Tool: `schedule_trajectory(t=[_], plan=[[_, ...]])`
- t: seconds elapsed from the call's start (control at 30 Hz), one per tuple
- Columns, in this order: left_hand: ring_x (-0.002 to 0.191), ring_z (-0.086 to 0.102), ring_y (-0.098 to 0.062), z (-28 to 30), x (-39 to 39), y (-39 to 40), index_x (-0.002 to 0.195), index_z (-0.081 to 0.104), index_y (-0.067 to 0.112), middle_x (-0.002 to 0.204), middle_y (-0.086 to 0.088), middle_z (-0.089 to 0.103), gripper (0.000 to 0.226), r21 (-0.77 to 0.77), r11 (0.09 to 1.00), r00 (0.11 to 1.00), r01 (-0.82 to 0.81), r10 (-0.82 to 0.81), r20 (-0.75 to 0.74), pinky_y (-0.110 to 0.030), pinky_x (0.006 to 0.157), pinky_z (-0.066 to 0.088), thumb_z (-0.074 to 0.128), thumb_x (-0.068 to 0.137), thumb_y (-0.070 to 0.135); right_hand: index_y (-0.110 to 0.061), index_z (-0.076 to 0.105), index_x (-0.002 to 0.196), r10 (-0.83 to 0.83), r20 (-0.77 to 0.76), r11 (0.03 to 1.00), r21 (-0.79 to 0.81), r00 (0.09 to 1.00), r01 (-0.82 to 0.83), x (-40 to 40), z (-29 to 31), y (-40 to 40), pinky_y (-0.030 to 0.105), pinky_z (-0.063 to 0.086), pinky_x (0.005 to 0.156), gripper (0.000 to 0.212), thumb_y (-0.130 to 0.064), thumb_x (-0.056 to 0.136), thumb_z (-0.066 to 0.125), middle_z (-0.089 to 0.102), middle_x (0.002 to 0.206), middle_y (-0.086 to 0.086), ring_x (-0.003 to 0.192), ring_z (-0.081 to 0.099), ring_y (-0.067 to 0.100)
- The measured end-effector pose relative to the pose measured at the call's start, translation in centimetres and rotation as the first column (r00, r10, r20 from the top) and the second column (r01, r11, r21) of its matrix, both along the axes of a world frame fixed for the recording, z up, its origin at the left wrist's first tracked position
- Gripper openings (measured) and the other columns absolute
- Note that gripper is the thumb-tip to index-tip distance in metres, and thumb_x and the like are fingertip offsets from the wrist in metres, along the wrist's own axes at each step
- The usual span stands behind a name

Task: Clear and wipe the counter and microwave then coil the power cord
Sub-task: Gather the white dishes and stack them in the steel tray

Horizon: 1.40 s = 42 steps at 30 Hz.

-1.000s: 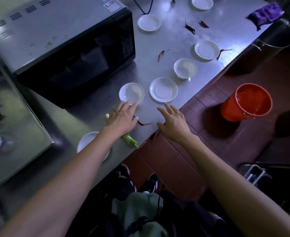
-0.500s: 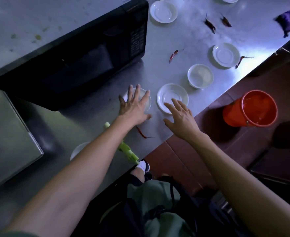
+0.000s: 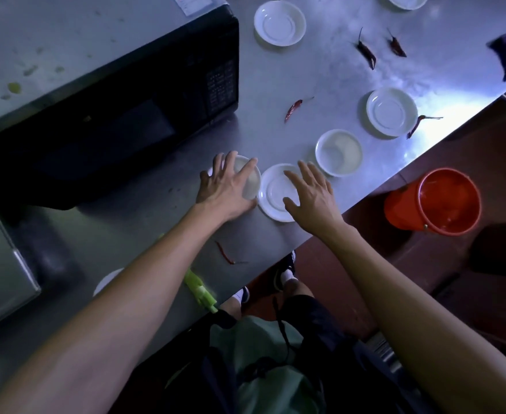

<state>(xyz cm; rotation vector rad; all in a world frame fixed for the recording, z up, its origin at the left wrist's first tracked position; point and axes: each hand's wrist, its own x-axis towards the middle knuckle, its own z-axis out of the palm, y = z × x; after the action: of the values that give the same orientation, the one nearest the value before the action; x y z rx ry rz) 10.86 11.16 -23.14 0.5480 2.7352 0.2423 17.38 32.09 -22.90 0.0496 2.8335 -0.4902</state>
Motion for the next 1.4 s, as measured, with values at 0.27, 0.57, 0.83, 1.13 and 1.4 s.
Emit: schedule_trajectory(t=[0.27,0.57,0.83,1.13,1.4], plan=[[0.137,0.019,-0.03,1.7,-1.4,5.4,0.15,0.021,0.039,0.148,-0.005,0.02,0.098,-0.025,0.997,0.997,-0.074,0.073,-0.015,-0.06,0.096,0.041,0.07,0.07,0.069,-0.026,0.032,0.152,0.029,-0.032,0.997,0.07,0.999,-0.027,-5.0,-0.1,7.5,0.055,0.014,0.12,0.072,-0.042,0.09,0.065,0.012,0.166,0.011,0.153,0.006,0.034],[0.138,0.021,-0.031,1.7,-1.8,10.6,0.151,0.02,0.041,0.149,-0.004,0.02,0.098,-0.085,0.986,0.989,-0.145,0.143,-0.019,-0.059,0.098,0.042,0.066,0.071,0.073,-0.036,0.007,0.157,0.106,0.144,0.989,0.089,0.984,-0.12,-8.8,-2.3,12.0,0.061,0.008,0.119,0.103,-0.072,0.078,0.061,-0.007,0.167,0.005,0.153,-0.009,0.036],[0.136,0.022,-0.031,2.2,-0.7,10.4,0.15,0.024,0.04,0.149,-0.004,0.022,0.095,-0.099,0.961,0.966,-0.257,0.254,-0.035,-0.057,0.098,0.042,0.068,0.071,0.069,-0.033,0.019,0.154,0.2,0.037,0.979,0.023,0.979,-0.201,-10.1,-1.9,11.4,0.055,0.026,0.112,0.097,-0.069,0.076,0.064,0.013,0.163,0.007,0.148,0.013,0.037],[0.138,0.02,-0.032,3.9,4.5,3.2,0.152,0.021,0.04,0.154,-0.004,0.016,0.098,-0.037,0.88,0.879,-0.474,0.471,-0.071,-0.058,0.105,0.038,0.071,0.072,0.067,-0.036,0.022,0.151,0.367,-0.143,0.929,0.005,0.919,-0.37,-8.6,1.0,3.1,0.053,0.03,0.111,0.093,-0.076,0.074,0.054,0.023,0.159,0.007,0.142,0.021,0.037],[0.139,0.021,-0.033,5.2,14.5,-7.6,0.152,0.021,0.039,0.155,-0.007,0.018,0.1,-0.007,0.782,0.773,-0.623,0.614,-0.16,-0.059,0.102,0.039,0.07,0.07,0.069,-0.033,0.027,0.15,0.548,-0.191,0.834,0.046,0.814,-0.55,-2.3,3.6,-7.9,0.05,0.032,0.112,0.091,-0.072,0.075,0.062,0.028,0.155,0.007,0.14,0.025,0.034]])
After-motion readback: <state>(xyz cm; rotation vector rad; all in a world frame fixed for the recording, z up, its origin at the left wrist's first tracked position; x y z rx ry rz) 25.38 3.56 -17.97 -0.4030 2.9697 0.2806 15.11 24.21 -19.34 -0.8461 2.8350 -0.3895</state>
